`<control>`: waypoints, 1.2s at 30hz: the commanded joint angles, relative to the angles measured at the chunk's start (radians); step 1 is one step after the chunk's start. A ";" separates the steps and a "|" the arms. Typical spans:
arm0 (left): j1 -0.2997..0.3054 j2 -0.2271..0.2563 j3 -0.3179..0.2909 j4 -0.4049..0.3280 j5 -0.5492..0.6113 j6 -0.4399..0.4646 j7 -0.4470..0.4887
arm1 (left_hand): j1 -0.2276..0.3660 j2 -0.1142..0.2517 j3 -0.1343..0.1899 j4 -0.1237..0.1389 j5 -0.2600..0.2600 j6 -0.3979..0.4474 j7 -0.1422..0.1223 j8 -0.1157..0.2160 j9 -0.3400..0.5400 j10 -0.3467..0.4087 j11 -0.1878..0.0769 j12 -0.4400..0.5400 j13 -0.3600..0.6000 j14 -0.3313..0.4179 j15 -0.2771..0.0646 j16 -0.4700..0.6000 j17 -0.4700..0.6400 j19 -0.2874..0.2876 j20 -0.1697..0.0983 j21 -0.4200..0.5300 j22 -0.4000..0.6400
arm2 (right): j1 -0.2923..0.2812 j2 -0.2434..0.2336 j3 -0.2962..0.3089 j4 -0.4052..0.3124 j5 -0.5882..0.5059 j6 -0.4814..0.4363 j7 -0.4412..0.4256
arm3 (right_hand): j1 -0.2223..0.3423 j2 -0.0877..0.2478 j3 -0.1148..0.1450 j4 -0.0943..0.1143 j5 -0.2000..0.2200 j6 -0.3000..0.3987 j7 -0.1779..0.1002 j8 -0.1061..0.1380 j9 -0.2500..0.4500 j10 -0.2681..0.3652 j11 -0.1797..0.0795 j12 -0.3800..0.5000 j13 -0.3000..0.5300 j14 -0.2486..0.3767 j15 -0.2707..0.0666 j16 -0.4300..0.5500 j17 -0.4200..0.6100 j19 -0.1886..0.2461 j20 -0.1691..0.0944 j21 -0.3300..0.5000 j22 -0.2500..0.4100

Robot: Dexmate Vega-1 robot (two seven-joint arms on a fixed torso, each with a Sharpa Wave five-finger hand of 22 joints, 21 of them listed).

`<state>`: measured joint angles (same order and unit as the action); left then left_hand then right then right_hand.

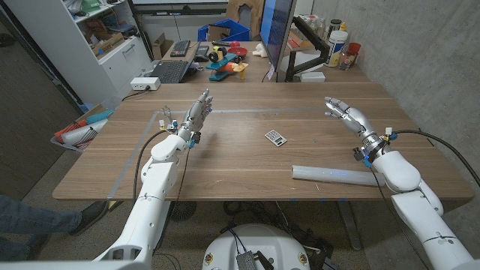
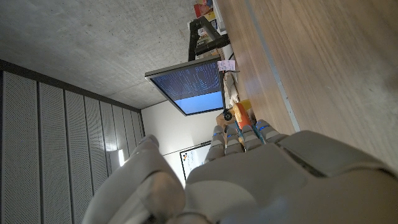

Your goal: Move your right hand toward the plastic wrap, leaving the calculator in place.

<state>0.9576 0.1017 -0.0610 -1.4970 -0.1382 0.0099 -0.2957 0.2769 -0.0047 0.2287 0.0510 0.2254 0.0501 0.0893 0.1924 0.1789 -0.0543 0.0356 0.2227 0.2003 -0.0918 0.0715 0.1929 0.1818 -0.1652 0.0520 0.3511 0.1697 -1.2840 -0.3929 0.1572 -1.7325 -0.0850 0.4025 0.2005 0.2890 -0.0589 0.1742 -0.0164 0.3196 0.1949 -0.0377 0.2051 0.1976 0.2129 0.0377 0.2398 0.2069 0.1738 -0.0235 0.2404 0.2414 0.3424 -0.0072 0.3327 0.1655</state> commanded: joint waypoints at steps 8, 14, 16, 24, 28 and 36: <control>0.002 -0.001 -0.003 0.003 -0.002 0.002 -0.002 | 0.001 0.006 0.002 -0.008 -0.001 0.006 0.004 0.000 0.002 0.004 0.000 -0.004 0.000 0.004 0.000 0.000 0.003 -0.001 0.002 -0.006 0.006 | -0.046 0.030 0.011 -0.026 -0.063 0.050 -0.049 | 0.007 0.011 0.005 -0.007 0.016 0.029 -0.012 0.016 0.004 0.026 -0.014 0.002 0.004 0.026 -0.012 0.007 -0.003 0.028 -0.006 -0.010 0.001; 0.005 0.002 -0.007 -0.004 -0.004 0.003 -0.002 | 0.001 0.007 0.002 -0.008 -0.002 0.006 0.004 0.000 0.002 0.004 0.002 -0.004 0.000 0.003 0.000 0.000 0.003 0.000 0.001 -0.009 0.006 | -0.058 0.037 0.012 -0.043 -0.092 0.057 -0.062 | 0.008 0.010 0.005 -0.008 0.019 0.034 -0.015 0.017 0.004 0.031 -0.012 0.002 0.004 0.029 -0.015 0.007 -0.004 0.032 -0.007 -0.013 0.001; 0.006 0.003 -0.008 -0.005 -0.004 0.005 -0.002 | 0.001 0.007 0.002 -0.008 -0.002 0.006 0.004 0.000 0.002 0.003 -0.001 -0.005 0.000 0.004 0.000 0.000 0.003 0.000 0.001 -0.010 0.006 | -0.062 0.039 0.013 -0.045 -0.102 0.062 -0.068 | 0.008 0.010 0.004 -0.009 0.020 0.038 -0.018 0.018 0.004 0.034 -0.012 0.003 0.004 0.030 -0.016 0.007 -0.005 0.033 -0.007 -0.014 0.001; 0.002 0.006 -0.009 -0.004 -0.005 0.003 -0.006 | 0.001 0.008 0.001 -0.009 -0.003 0.006 0.004 0.000 0.002 0.003 0.002 -0.005 0.000 0.003 0.000 -0.001 0.003 0.001 0.002 -0.014 0.006 | -0.077 0.049 0.020 -0.056 -0.138 0.081 -0.092 | 0.009 0.008 0.003 -0.011 0.025 0.042 -0.022 0.019 0.004 0.041 -0.021 0.003 0.005 0.036 -0.022 0.008 -0.006 0.039 -0.009 -0.018 0.001; -0.002 0.006 -0.009 0.000 -0.006 0.003 -0.009 | 0.001 0.008 0.000 -0.010 -0.003 0.007 0.004 0.000 0.002 0.003 -0.001 -0.005 0.000 0.003 0.000 -0.001 0.003 0.002 0.002 -0.016 0.007 | -0.090 0.056 0.028 -0.069 -0.170 0.081 -0.112 | 0.010 0.007 0.003 -0.012 0.027 0.043 -0.025 0.018 0.004 0.045 -0.021 0.004 0.005 0.040 -0.023 0.008 -0.007 0.042 -0.010 -0.021 0.001; -0.008 0.006 -0.011 0.006 -0.009 0.000 -0.011 | 0.001 0.009 0.000 -0.011 -0.003 0.007 0.004 -0.001 0.002 0.004 0.000 -0.005 0.000 0.004 0.000 0.000 0.003 0.004 0.002 -0.019 0.007 | -0.116 0.075 0.040 -0.092 -0.194 0.074 -0.133 | 0.011 0.005 0.001 -0.014 0.032 0.047 -0.031 0.019 0.004 0.052 -0.029 0.004 0.005 0.046 -0.026 0.008 -0.009 0.047 -0.014 -0.025 0.001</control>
<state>0.9567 0.1063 -0.0687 -1.4988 -0.1437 0.0129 -0.3026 0.2769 -0.0047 0.2246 0.0469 0.2255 0.0501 0.0893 0.1924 0.1788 -0.0543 0.0356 0.2179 0.2003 -0.0918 0.0715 0.1929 0.1818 -0.1651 0.0520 0.3380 0.1747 -1.3707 -0.3378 0.1834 -1.7999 -0.2363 0.4750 0.0981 0.2942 -0.0537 0.1741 -0.0249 0.3441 0.2344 -0.0698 0.2184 0.1976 0.2593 0.0128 0.2399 0.2068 0.2078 -0.0394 0.2444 0.2322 0.3785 -0.0182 0.3095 0.1653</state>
